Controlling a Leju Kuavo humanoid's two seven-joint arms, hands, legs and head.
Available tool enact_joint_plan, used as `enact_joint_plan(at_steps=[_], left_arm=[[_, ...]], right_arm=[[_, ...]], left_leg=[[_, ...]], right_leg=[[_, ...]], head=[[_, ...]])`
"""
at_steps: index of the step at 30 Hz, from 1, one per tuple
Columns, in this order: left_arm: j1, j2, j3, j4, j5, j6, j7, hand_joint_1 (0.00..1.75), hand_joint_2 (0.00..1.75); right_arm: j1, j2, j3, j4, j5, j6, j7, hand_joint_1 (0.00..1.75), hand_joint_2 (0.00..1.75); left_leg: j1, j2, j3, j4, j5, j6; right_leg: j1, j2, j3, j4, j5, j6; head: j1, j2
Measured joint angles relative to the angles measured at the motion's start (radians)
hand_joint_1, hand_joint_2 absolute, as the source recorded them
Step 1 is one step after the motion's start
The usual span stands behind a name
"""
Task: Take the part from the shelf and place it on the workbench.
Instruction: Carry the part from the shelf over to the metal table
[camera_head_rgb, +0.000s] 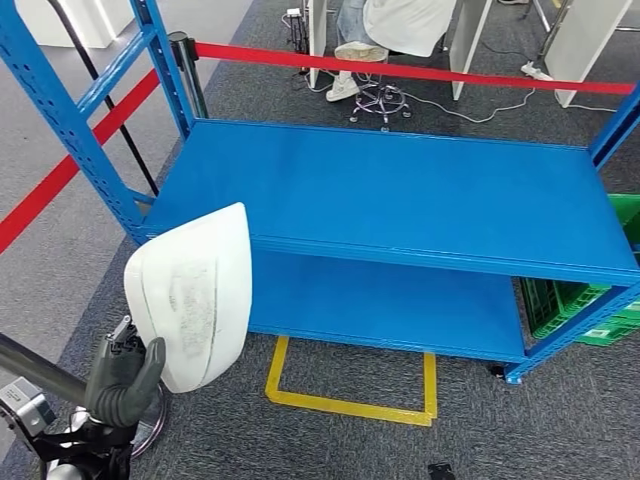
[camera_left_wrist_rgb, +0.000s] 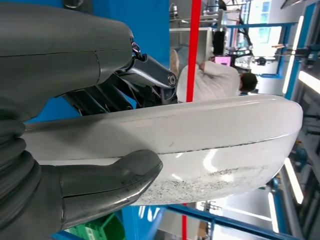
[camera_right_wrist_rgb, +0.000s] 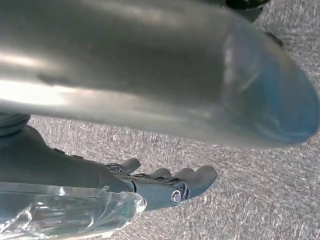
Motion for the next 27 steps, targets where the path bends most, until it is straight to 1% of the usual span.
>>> enact_joint_plan(at_steps=[1,2,3,4,5,6,7,8,9,10,11,12,13,14,15,16,17,18,19,20,21,22,23,24,25,26,27], left_arm=[[0.0,0.0,-0.001,0.001,0.001,0.0,0.0,1.75,1.75],[-0.001,0.0,-0.001,0.001,0.002,0.0,0.001,1.75,1.75],[-0.001,0.0,-0.002,0.003,0.003,-0.001,0.002,1.75,1.75],[0.0,-0.001,-0.003,0.004,0.004,-0.001,0.002,1.75,1.75],[0.0,-0.001,-0.004,0.006,0.005,-0.001,0.002,1.75,1.75],[0.0,-0.001,-0.004,0.009,0.005,-0.001,0.003,1.75,1.75],[0.0,-0.001,-0.005,0.011,0.006,-0.001,0.003,1.75,1.75],[0.0,-0.001,-0.005,0.013,0.007,-0.002,0.004,1.75,1.75],[0.001,-0.001,-0.005,0.015,0.007,-0.002,0.005,1.75,1.75],[0.001,0.0,-0.005,0.016,0.008,-0.002,0.005,1.75,1.75],[0.0,0.0,-0.005,0.016,0.009,-0.002,0.006,1.75,1.75],[0.0,0.0,-0.005,0.016,0.01,-0.002,0.006,1.75,1.75],[0.0,0.0,-0.005,0.016,0.01,-0.002,0.007,1.75,1.75],[0.0,0.0,-0.005,0.016,0.01,-0.001,0.007,1.75,1.75],[0.002,0.0,-0.005,0.017,0.009,0.0,0.008,1.75,1.75],[0.003,0.0,-0.005,0.017,0.008,0.001,0.008,1.75,1.75],[0.004,0.0,-0.005,0.018,0.007,0.002,0.008,1.75,1.75],[0.004,0.0,-0.005,0.018,0.007,0.003,0.008,1.75,1.75],[0.004,0.0,-0.005,0.019,0.007,0.004,0.009,1.75,1.75],[0.004,0.0,-0.005,0.02,0.007,0.004,0.009,1.75,1.75],[0.004,0.0,-0.005,0.022,0.007,0.005,0.009,1.75,1.75],[0.004,0.0,-0.005,0.024,0.007,0.006,0.009,1.75,1.75],[0.004,0.0,-0.005,0.025,0.007,0.007,0.009,1.75,1.75],[0.004,0.0,-0.005,0.026,0.007,0.007,0.009,1.75,1.75],[0.003,0.0,-0.005,0.026,0.007,0.007,0.009,1.75,1.75],[0.002,0.0,-0.005,0.026,0.006,0.007,0.009,1.75,1.75],[0.001,0.0,-0.005,0.026,0.006,0.007,0.009,1.75,1.75]], right_arm=[[0.001,0.0,0.0,0.0,0.0,-0.001,0.0,0.0,0.0],[0.002,0.0,0.0,0.0,0.0,-0.001,0.0,0.0,0.0],[0.002,0.0,0.0,0.0,0.001,-0.002,0.0,0.0,0.0],[0.002,0.0,0.0,0.0,0.001,-0.002,0.0,0.0,0.0],[0.001,0.0,0.0,0.0,0.001,-0.002,0.0,0.0,0.0],[0.001,0.0,0.0,0.0,0.001,-0.002,0.001,0.0,0.0],[0.001,0.0,0.0,0.0,0.001,-0.002,0.001,0.0,0.0],[0.001,0.0,0.0,0.0,0.001,-0.002,0.002,0.0,0.0],[-0.001,0.0,0.0,0.0,0.001,-0.002,0.002,0.0,0.0],[-0.003,0.0,0.0,0.0,0.002,-0.002,0.002,0.0,0.0],[-0.006,0.0,0.0,0.0,0.002,-0.002,0.002,0.0,0.0],[-0.007,0.0,0.0,0.0,0.003,-0.002,0.002,0.0,0.0],[-0.008,0.0,0.0,0.0,0.003,-0.002,0.001,0.0,0.0],[-0.007,0.0,0.0,0.0,0.003,-0.002,0.0,0.0,0.0],[-0.006,0.0,0.0,0.0,0.003,-0.001,0.0,0.0,0.0],[-0.006,0.0,0.0,0.0,0.003,-0.001,-0.001,0.0,0.0],[-0.005,0.0,0.0,0.0,0.003,-0.001,-0.002,0.0,0.0],[-0.006,0.0,0.0,0.0,0.003,-0.001,-0.003,0.0,0.0],[-0.006,0.0,0.0,0.0,0.002,-0.001,-0.003,0.0,0.0],[-0.005,0.0,0.0,0.0,0.002,-0.001,-0.004,0.0,0.0],[-0.005,0.0,0.0,0.0,0.002,-0.001,-0.004,0.0,0.0],[-0.005,0.0,0.0,0.0,0.002,-0.001,-0.004,0.0,0.0],[-0.005,0.0,0.0,0.0,0.002,-0.001,-0.004,0.0,0.0],[-0.005,0.0,0.0,0.0,0.001,-0.001,-0.004,0.0,0.0],[-0.005,0.0,0.0,0.0,-0.001,0.0,-0.003,0.0,0.0],[-0.006,0.0,0.0,0.0,-0.005,0.0,-0.001,0.0,0.0],[-0.006,0.0,-0.001,0.0,-0.009,0.0,0.001,0.0,0.0]], left_leg=[[0.002,0.001,-0.008,-0.001,0.009,0.007],[0.003,0.002,-0.018,-0.002,0.019,0.012],[0.003,0.002,-0.03,-0.002,0.029,0.015],[0.003,0.003,-0.043,-0.001,0.04,0.016],[0.003,0.003,-0.057,0.0,0.05,0.015],[0.004,0.003,-0.071,0.001,0.061,0.014],[0.004,0.003,-0.084,0.002,0.071,0.012],[0.004,0.002,-0.097,0.003,0.081,0.009],[0.004,0.001,-0.108,0.006,0.089,0.004],[0.002,0.0,-0.116,0.01,0.096,-0.001],[0.001,0.0,-0.122,0.014,0.104,-0.006],[0.0,0.0,-0.126,0.017,0.111,-0.011],[-0.001,0.0,-0.129,0.018,0.119,-0.016],[0.001,0.0,-0.131,0.019,0.123,-0.021],[0.002,0.0,-0.137,0.025,0.113,-0.026],[0.003,0.0,-0.147,0.046,0.083,-0.031],[0.004,0.0,-0.163,0.087,0.037,-0.036],[0.004,0.0,-0.181,0.147,-0.019,-0.039],[0.004,0.0,-0.199,0.218,-0.067,-0.042],[0.004,0.0,-0.212,0.281,-0.094,-0.043],[0.004,0.0,-0.211,0.318,-0.097,-0.042],[0.004,0.0,-0.195,0.321,-0.079,-0.041],[0.004,0.0,-0.16,0.288,-0.05,-0.038],[0.004,0.0,-0.111,0.227,-0.026,-0.034],[0.003,0.0,-0.055,0.151,-0.013,-0.031],[0.002,0.0,-0.007,0.079,-0.013,-0.027],[0.001,-0.001,0.024,0.029,-0.02,-0.023]], right_leg=[[-0.001,0.001,-0.011,0.026,-0.03,0.006],[-0.003,0.001,-0.028,0.074,-0.076,0.012],[-0.004,0.001,-0.047,0.138,-0.128,0.017],[-0.005,0.001,-0.062,0.207,-0.168,0.021],[-0.006,0.001,-0.068,0.261,-0.187,0.024],[-0.007,0.001,-0.06,0.283,-0.181,0.026],[-0.008,0.001,-0.034,0.269,-0.156,0.027],[-0.009,0.001,0.008,0.221,-0.126,0.027],[-0.011,0.002,0.062,0.149,-0.111,0.028],[-0.012,0.005,0.117,0.069,-0.11,0.027],[-0.012,0.008,0.154,0.01,-0.119,0.023],[-0.01,0.011,0.173,-0.025,-0.131,0.018],[-0.008,0.012,0.175,-0.036,-0.134,0.01],[-0.008,0.01,0.164,-0.033,-0.129,0.0],[-0.008,0.008,0.155,-0.031,-0.121,-0.011],[-0.009,0.006,0.144,-0.031,-0.111,-0.021],[-0.01,0.003,0.133,-0.032,-0.099,-0.03],[-0.009,0.002,0.12,-0.031,-0.087,-0.034],[-0.008,0.001,0.107,-0.03,-0.074,-0.037],[-0.007,0.0,0.092,-0.028,-0.062,-0.037],[-0.006,-0.001,0.076,-0.026,-0.051,-0.037],[-0.005,-0.002,0.06,-0.024,-0.042,-0.035],[-0.004,-0.002,0.045,-0.021,-0.033,-0.033],[-0.004,-0.002,0.033,-0.018,-0.024,-0.031],[-0.002,-0.001,0.024,-0.015,-0.016,-0.027],[-0.001,-0.001,0.015,-0.012,-0.007,-0.023],[0.001,-0.001,0.009,-0.01,0.002,-0.019]], head=[[0.002,0.0],[0.004,0.0],[0.006,0.0],[0.008,0.0],[0.008,0.0],[0.008,0.0],[0.008,0.0],[0.008,0.0],[0.008,0.0],[0.009,0.0],[0.008,0.0],[0.008,0.0],[0.007,0.0],[0.008,0.0],[0.007,0.0],[0.004,0.0],[0.002,0.0],[0.0,0.0],[-0.002,0.0],[-0.002,0.0],[-0.002,0.0],[-0.002,0.0],[-0.002,0.0],[-0.002,0.0],[-0.002,0.0],[-0.001,0.0],[-0.001,0.0]])
